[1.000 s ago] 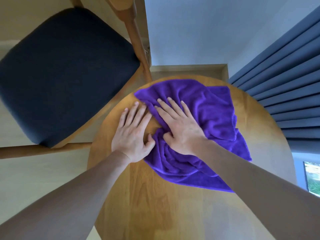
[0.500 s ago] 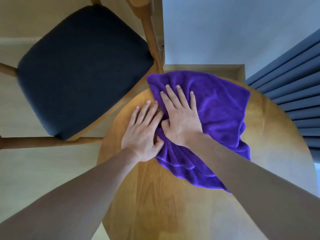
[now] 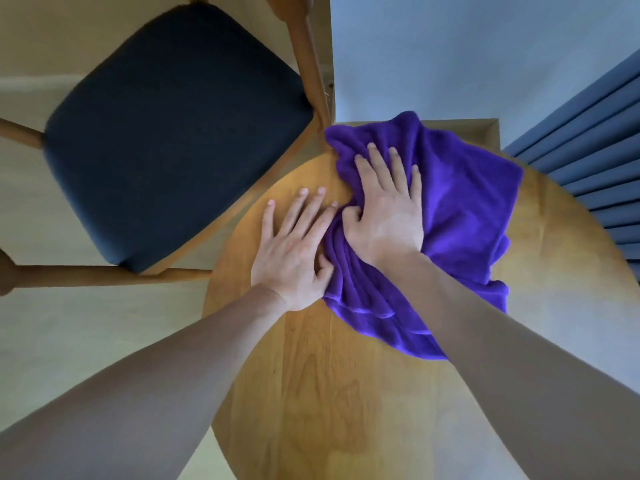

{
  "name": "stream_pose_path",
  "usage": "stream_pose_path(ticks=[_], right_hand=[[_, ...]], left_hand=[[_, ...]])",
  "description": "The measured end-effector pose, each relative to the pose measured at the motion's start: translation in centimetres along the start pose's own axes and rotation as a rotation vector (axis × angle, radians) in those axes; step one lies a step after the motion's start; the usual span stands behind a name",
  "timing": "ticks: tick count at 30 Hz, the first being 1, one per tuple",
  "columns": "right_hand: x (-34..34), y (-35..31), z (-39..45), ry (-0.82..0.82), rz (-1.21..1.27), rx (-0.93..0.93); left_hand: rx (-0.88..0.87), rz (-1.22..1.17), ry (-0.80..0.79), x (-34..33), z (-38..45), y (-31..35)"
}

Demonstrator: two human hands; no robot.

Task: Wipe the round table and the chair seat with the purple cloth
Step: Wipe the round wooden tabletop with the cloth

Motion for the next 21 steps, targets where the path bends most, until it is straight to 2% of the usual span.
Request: stream_pose_path(ticks=[1, 3, 5, 6, 9, 11, 13, 17, 19, 21], right_hand=[[-0.4, -0.5, -0.4, -0.005, -0.019, -0.019], [-1.0, -1.2, -1.0, -0.07, -0.036, 0.013], [-0.9, -1.1, -1.5, -0.171, -0.042, 0.118], [-0.6, -0.7, -1.8, -0.221, -0.036, 0.176], [0.8, 1.3, -2.4, -0.328, -0.008, 0.325], [1.9, 3.1, -2.4, -0.333, -0.017, 0.362], [2.8, 4.5, -1.7, -0.258, 0.005, 0.289], [2.0, 3.2, -0.9, -0.046, 0.077, -0.007], [0.5, 0.9, -1.2, -0.022, 0.034, -0.085], [-1.2, -1.5, -2.2, -0.084, -0.033, -0.038]], left_hand=[[0.041, 0.009, 0.001, 0.0, -0.2, -0.2], [0.233, -0.009, -0.001, 0.1, -0.7, -0.9], [0.414, -0.044, -0.003, 0.2, -1.3, -1.3], [0.443, -0.059, -0.005, 0.2, -1.4, -1.3], [0.439, -0.121, -0.009, 0.3, -1.3, -1.2], [0.432, -0.139, -0.009, 0.3, -1.1, -1.4], [0.408, -0.134, -0.026, 0.1, -1.0, -1.4], [0.32, -0.106, -0.042, -0.4, -3.3, -1.4], [0.275, -0.09, -0.037, -0.6, -5.2, -1.5], [0.265, -0.084, -0.04, -0.8, -6.1, -1.7]])
Point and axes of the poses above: each hand's wrist, its own z-axis towards the middle knuckle, its own x-axis out of the back of the hand, y = z × x, the point moved 4 cm from there along z, towards the middle knuckle, and after that the axes turned 12 degrees about z, right-handed, at the moved point
